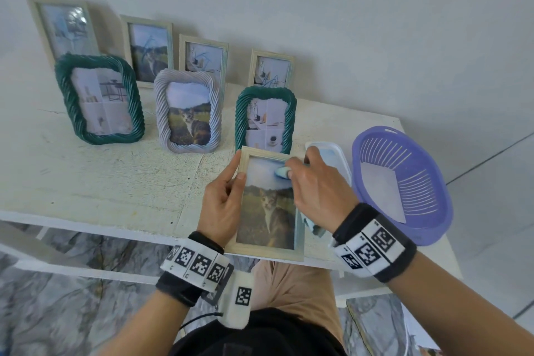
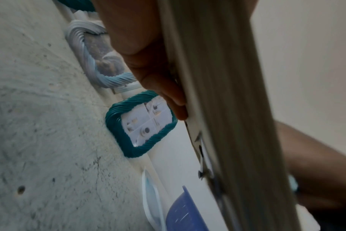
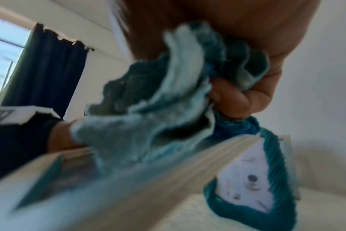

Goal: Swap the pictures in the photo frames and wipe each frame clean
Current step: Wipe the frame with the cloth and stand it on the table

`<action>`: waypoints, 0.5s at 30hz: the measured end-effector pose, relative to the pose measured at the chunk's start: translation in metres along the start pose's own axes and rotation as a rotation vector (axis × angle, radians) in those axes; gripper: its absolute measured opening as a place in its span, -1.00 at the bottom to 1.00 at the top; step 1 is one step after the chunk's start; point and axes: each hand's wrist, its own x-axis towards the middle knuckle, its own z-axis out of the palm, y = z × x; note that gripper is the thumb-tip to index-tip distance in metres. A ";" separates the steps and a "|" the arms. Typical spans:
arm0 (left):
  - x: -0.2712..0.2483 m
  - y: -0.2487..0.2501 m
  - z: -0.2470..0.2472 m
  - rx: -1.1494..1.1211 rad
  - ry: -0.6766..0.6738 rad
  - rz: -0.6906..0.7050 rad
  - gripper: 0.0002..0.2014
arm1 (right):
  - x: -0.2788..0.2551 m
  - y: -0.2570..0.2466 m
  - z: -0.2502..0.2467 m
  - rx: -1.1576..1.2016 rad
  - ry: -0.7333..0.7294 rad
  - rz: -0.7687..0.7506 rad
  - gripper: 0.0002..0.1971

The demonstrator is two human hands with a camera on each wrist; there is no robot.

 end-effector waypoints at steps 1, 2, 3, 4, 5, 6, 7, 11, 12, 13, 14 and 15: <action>-0.001 0.001 -0.001 0.015 0.004 0.015 -0.55 | 0.002 -0.003 0.001 0.023 0.008 0.009 -0.88; -0.001 0.004 -0.001 0.039 0.001 0.035 -0.56 | 0.004 -0.006 0.004 0.056 0.015 0.007 -0.87; -0.001 0.006 -0.001 0.063 -0.003 0.054 -0.56 | 0.005 -0.010 0.004 0.095 0.024 0.004 -0.84; -0.001 0.008 0.000 0.068 -0.008 0.069 -0.56 | 0.008 -0.013 0.007 0.143 0.037 0.005 -0.80; 0.000 0.009 0.001 0.057 -0.010 0.080 -0.56 | 0.010 -0.016 0.008 0.191 0.053 0.009 -0.77; 0.001 0.009 0.002 0.051 -0.009 0.083 -0.57 | 0.013 -0.019 0.009 0.224 0.068 0.006 -0.75; 0.002 0.008 0.004 0.048 -0.006 0.077 -0.57 | 0.015 -0.023 0.010 0.232 0.080 -0.011 -0.73; 0.007 0.010 0.002 -0.028 0.000 0.040 -0.58 | 0.020 -0.033 0.012 0.315 0.063 -0.076 -0.74; 0.007 0.009 0.000 -0.044 0.005 0.027 -0.58 | 0.019 -0.034 0.013 0.323 0.044 -0.099 -0.73; 0.007 0.008 -0.003 -0.047 0.003 0.019 -0.60 | 0.017 -0.034 0.014 0.317 0.023 -0.124 -0.72; 0.007 0.007 -0.005 -0.036 -0.001 0.016 -0.60 | 0.016 -0.033 0.015 0.305 -0.001 -0.148 -0.70; 0.007 0.008 -0.005 -0.026 -0.001 0.011 -0.60 | 0.013 -0.034 0.016 0.297 -0.026 -0.170 -0.69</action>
